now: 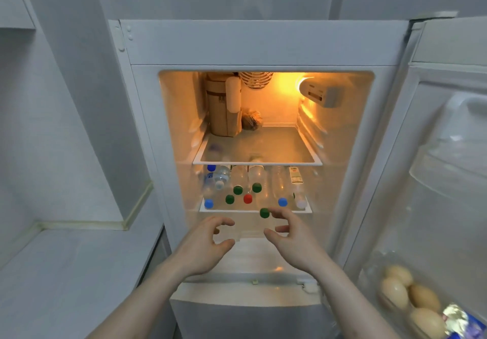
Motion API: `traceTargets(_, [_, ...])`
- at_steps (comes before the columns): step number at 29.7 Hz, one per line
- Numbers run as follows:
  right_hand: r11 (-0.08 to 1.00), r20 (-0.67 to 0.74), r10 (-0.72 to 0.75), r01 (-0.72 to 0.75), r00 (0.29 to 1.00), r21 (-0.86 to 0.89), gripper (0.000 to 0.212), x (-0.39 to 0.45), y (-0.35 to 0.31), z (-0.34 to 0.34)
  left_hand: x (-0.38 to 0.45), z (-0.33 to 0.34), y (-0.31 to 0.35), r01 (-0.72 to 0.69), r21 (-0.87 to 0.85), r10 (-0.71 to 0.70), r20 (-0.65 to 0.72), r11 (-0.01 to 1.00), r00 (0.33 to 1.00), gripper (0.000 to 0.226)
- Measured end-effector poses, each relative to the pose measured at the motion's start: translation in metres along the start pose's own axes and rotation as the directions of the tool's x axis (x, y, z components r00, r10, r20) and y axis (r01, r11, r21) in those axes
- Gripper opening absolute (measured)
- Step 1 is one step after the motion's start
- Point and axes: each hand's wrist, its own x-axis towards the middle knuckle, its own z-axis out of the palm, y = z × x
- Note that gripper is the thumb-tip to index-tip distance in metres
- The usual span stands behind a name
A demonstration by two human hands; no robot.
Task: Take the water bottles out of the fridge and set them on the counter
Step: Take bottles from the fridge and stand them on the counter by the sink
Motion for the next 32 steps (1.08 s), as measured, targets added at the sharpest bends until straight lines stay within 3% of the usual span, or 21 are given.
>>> traceTargets(7, [0.997, -0.011, 0.066, -0.066, 0.998, 0.027, 0.055, 0.071, 0.01, 0.013, 0.074, 0.002, -0.01, 0.126, -0.104, -0.129, -0.017, 0.987, 0.992, 0.045])
traceTargets(10, [0.995, -0.033, 0.101, -0.101, 0.994, 0.016, 0.059, 0.104, 0.014, 0.019, 0.109, 0.006, -0.017, 0.213, -0.16, -0.206, 0.061, 0.964, 0.977, 0.049])
traceTargets(14, [0.985, -0.051, 0.169, -0.171, 0.984, -0.032, 0.064, 0.141, 0.018, 0.027, 0.147, 0.012, -0.021, 0.325, -0.288, -0.276, 0.198, 0.901, 0.94, 0.056])
traceTargets(18, [0.967, -0.057, 0.245, -0.248, 0.968, -0.063, 0.07, 0.176, 0.02, 0.035, 0.182, 0.018, -0.027, 0.411, -0.352, -0.344, 0.24, 0.841, 0.908, 0.068])
traceTargets(23, [0.95, -0.048, 0.309, -0.31, 0.95, -0.024, 0.077, 0.213, 0.029, 0.049, 0.21, 0.024, -0.031, 0.512, -0.469, -0.395, 0.33, 0.72, 0.857, 0.063])
traceTargets(27, [0.937, -0.03, 0.348, -0.347, 0.937, 0.04, 0.078, 0.233, 0.025, 0.052, 0.224, 0.034, -0.036, 0.536, -0.567, -0.405, 0.351, 0.625, 0.844, 0.061])
traceTargets(32, [0.908, -0.022, 0.404, -0.398, 0.915, 0.133, 0.076, 0.246, 0.017, 0.052, 0.235, 0.042, -0.032, 0.536, -0.6, -0.425, 0.331, 0.594, 0.842, 0.061])
